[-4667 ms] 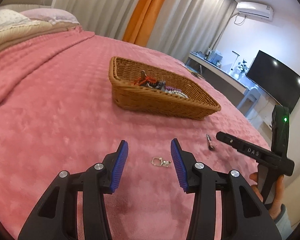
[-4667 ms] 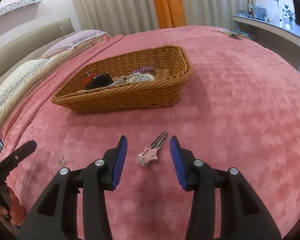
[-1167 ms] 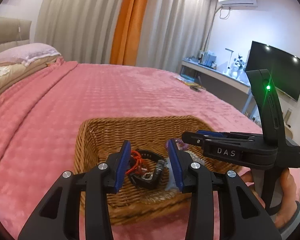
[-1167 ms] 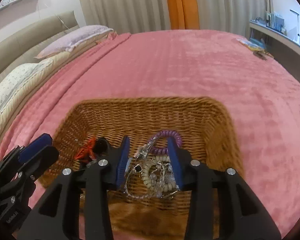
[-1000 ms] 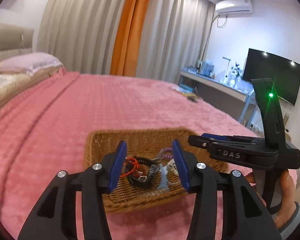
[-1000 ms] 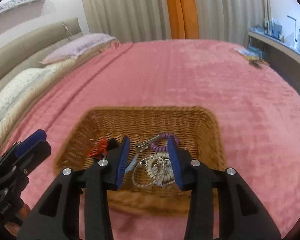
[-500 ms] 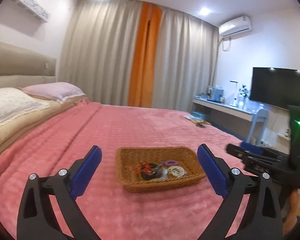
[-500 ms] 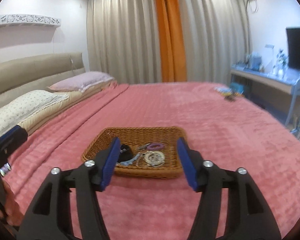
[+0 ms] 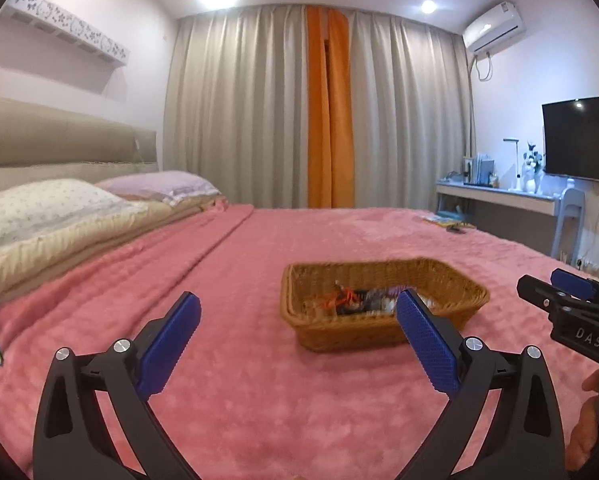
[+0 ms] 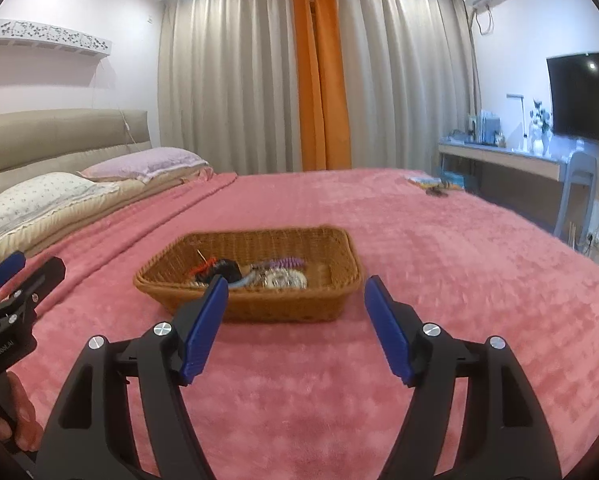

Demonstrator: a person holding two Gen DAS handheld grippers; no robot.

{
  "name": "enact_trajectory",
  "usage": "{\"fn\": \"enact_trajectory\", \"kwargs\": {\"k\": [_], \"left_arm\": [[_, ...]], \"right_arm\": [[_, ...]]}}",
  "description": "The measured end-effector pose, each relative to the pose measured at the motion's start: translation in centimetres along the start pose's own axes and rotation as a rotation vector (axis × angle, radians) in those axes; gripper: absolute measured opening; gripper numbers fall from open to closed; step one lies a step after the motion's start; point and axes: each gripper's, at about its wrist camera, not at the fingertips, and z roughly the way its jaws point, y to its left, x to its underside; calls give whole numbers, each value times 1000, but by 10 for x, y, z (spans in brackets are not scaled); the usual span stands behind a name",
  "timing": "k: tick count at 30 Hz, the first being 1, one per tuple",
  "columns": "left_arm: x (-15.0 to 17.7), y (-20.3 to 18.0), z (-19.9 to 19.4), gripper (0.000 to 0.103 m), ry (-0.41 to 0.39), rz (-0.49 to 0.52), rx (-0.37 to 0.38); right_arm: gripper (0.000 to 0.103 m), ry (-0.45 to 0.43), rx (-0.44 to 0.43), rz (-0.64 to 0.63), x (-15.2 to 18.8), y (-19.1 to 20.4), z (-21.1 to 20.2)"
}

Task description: Organize jewelry

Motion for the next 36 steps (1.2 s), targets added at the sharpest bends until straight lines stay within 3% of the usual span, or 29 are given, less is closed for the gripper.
{"fn": "enact_trajectory", "kwargs": {"k": [6, 36], "left_arm": [[15, 1, 18, 95, 62, -3, 15], [23, 1, 23, 95, 88, -23, 21]], "right_arm": [[67, 50, -6, 37, 10, -8, 14], [73, 59, 5, 10, 16, -5, 19]]}}
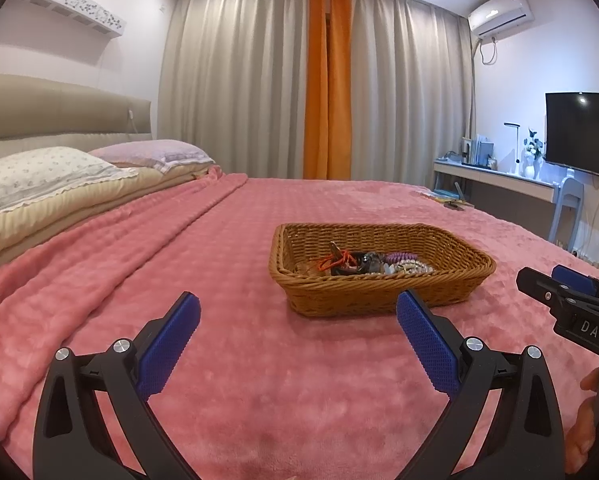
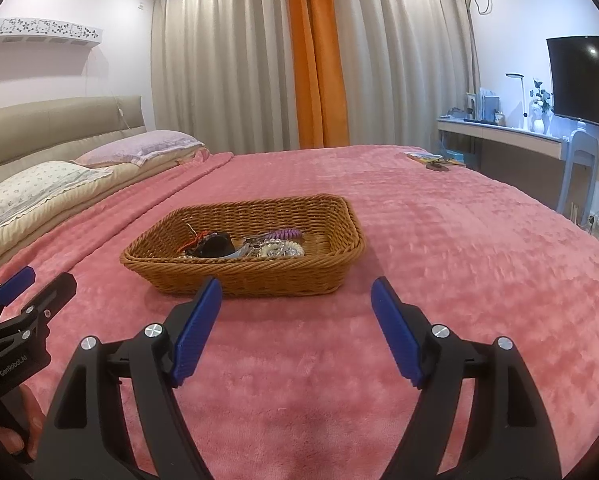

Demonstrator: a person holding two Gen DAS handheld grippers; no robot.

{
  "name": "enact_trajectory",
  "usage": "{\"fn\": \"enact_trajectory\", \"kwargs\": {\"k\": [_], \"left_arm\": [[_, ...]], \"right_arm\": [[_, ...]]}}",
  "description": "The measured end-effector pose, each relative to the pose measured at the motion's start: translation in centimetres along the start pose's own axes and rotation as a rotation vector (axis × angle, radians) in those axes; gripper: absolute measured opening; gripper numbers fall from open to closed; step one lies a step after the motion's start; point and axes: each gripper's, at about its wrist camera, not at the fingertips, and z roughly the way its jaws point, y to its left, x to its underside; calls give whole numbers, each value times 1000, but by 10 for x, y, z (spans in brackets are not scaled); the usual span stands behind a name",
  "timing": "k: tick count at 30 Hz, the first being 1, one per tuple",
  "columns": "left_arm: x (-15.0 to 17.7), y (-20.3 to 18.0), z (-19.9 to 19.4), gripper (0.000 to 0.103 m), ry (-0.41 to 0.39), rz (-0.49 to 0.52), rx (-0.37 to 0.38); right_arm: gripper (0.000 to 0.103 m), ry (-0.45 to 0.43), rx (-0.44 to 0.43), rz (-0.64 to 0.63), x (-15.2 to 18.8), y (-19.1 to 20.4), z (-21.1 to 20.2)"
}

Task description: Organize jewelry

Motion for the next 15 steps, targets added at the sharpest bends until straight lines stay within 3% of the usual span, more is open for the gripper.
{"fn": "enact_trajectory", "kwargs": {"k": [15], "left_arm": [[0, 0, 1, 95, 3, -3, 2]], "right_arm": [[77, -5, 12, -13, 1, 4, -1]]}}
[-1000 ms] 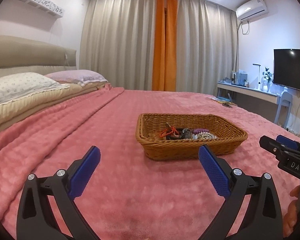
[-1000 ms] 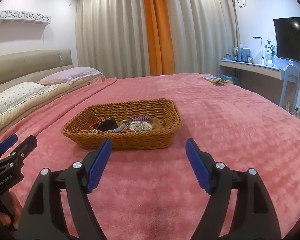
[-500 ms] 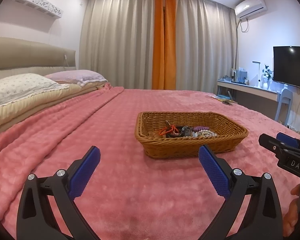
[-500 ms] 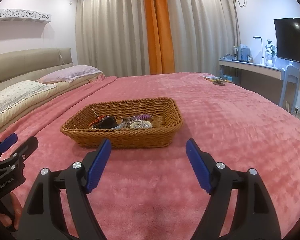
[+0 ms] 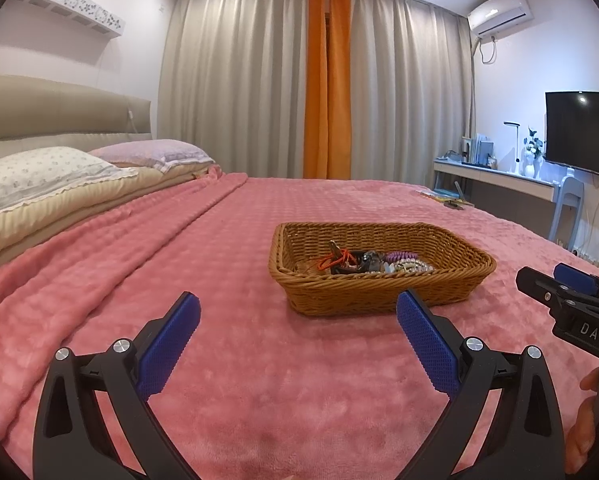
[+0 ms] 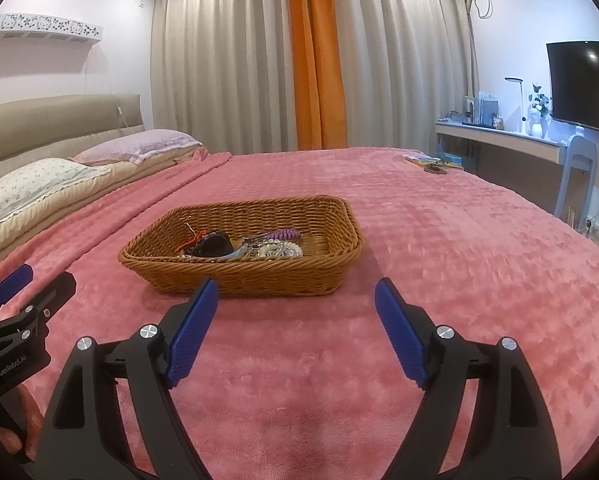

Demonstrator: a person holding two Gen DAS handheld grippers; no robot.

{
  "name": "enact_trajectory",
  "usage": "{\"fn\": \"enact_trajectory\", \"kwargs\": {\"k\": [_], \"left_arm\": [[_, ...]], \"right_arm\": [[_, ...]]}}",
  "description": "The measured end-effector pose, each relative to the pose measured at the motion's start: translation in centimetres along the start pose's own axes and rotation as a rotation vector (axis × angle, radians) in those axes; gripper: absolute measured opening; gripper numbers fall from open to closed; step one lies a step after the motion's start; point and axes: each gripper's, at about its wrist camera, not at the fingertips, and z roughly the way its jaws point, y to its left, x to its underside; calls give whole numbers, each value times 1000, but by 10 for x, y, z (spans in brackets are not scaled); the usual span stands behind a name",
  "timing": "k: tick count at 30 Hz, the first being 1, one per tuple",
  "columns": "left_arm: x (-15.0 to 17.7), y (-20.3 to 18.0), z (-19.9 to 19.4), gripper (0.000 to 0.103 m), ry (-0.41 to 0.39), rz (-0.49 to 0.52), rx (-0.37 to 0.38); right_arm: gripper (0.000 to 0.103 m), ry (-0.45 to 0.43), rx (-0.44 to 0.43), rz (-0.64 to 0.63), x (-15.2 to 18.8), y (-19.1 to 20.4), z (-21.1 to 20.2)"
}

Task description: Organize jewelry

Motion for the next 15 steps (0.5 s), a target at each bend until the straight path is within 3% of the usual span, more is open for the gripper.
{"fn": "enact_trajectory", "kwargs": {"k": [15], "left_arm": [[0, 0, 1, 95, 1, 0, 0]], "right_arm": [[77, -1, 3, -7, 0, 1, 0]]}}
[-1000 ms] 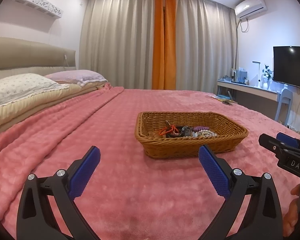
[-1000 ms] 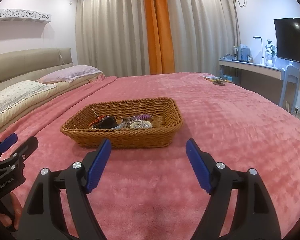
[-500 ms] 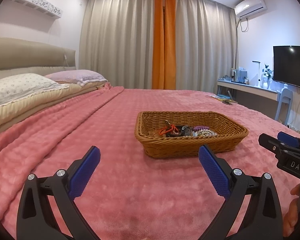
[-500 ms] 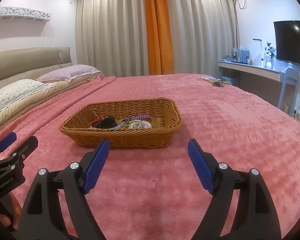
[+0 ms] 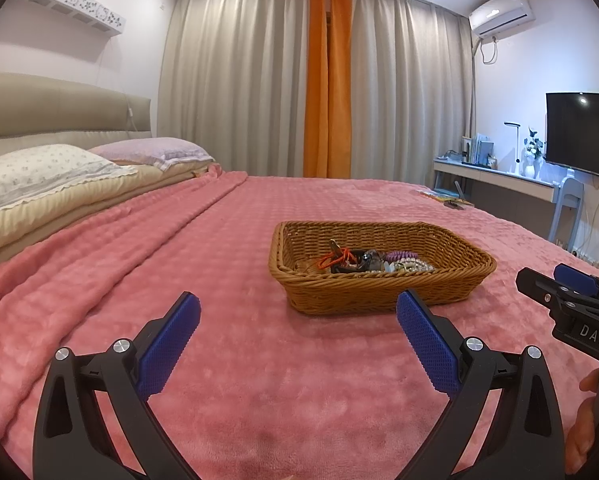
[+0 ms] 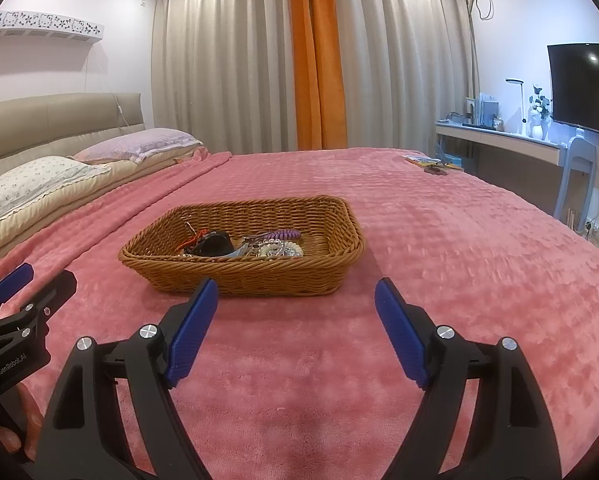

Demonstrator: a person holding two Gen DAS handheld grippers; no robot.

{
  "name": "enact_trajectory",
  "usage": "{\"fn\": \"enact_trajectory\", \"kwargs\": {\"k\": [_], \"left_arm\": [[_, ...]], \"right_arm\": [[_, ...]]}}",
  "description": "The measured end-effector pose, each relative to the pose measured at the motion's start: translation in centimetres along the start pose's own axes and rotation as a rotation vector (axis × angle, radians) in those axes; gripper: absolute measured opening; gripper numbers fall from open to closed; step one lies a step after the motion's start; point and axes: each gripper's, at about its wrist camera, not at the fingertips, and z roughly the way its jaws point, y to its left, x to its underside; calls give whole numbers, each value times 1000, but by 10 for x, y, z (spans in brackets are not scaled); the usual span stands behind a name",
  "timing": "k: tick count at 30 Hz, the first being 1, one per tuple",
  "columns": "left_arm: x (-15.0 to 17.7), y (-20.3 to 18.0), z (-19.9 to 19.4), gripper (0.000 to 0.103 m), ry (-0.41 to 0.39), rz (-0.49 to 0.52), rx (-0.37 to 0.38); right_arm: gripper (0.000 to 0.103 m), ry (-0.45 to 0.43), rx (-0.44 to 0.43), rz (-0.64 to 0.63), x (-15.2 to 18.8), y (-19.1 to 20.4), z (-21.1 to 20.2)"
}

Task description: Organize jewelry

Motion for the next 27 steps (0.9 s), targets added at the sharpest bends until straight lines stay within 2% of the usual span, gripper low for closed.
{"fn": "enact_trajectory", "kwargs": {"k": [27], "left_arm": [[3, 0, 1, 95, -1, 3, 0]], "right_arm": [[77, 1, 11, 0, 0, 3, 0]]}}
